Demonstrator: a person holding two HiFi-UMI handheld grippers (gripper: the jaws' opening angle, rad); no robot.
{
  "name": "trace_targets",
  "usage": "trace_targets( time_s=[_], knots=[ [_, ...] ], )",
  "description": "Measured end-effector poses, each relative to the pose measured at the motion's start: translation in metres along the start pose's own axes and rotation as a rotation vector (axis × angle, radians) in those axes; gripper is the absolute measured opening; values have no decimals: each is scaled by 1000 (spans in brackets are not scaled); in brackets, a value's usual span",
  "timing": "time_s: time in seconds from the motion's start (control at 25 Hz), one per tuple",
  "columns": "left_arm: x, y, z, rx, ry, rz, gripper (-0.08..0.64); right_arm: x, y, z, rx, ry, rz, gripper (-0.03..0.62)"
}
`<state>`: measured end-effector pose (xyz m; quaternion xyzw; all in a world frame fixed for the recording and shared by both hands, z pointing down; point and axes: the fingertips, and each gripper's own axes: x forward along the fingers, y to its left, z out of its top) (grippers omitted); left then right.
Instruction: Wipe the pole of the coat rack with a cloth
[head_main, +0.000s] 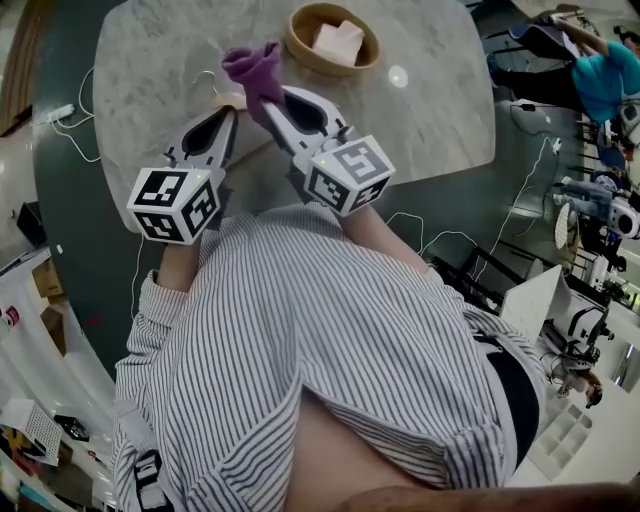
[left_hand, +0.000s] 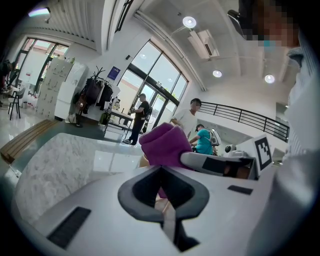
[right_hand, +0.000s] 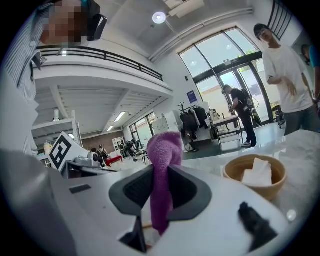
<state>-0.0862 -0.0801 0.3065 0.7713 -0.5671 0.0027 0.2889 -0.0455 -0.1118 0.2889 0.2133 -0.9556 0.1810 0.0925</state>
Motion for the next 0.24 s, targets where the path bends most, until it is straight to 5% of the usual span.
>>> trace_targets(
  time_s=[0.24],
  knots=[
    [1, 2, 0, 2, -3, 2, 11, 1, -1, -2, -4, 2, 4, 83]
  ],
)
